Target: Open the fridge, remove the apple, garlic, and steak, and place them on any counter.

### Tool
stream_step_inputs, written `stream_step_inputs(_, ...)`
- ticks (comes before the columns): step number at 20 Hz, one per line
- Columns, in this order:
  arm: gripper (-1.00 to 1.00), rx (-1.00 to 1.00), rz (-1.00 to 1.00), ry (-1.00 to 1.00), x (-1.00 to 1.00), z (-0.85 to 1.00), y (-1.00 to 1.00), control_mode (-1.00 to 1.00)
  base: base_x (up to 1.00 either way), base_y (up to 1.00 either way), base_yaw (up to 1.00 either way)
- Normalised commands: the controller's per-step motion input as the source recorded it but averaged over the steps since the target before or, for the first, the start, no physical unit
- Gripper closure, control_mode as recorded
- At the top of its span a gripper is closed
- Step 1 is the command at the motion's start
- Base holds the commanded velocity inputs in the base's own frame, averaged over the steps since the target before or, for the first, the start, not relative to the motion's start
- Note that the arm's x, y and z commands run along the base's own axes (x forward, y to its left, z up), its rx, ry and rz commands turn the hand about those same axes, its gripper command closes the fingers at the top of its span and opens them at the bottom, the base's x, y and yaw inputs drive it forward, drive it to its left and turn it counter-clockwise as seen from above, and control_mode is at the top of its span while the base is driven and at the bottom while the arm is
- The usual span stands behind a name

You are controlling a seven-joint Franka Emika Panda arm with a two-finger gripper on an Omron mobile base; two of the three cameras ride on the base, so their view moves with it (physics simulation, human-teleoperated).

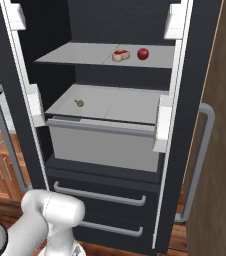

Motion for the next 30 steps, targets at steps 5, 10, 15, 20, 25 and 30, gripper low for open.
stream_step_inputs(5, -1.0, -0.01, 0.03, -0.4, -0.48, -0.37, 0.0, -1.0, 0.0, 0.0, 0.0)
stream_step_inputs(10, -1.0, 0.09, 0.08, -0.26, -0.59, 0.25, -0.21, -1.0, 0.0, 0.0, 0.0)
stream_step_inputs(15, -1.0, 0.15, 0.09, -0.17, -0.62, 0.48, -0.42, -1.0, 0.0, 0.0, 0.0)
stream_step_inputs(20, -1.0, 0.35, 0.0, 0.14, 0.0, 0.22, -0.95, -1.0, 0.0, 0.0, 0.0)
stream_step_inputs(25, -1.0, 0.35, 0.07, 0.07, 0.0, 0.04, -0.84, -1.0, 0.0, 0.0, 0.0)
stream_step_inputs(30, -1.0, 0.35, 0.28, 0.13, 0.53, 0.0, -0.57, -1.0, 0.0, 0.0, 0.0)
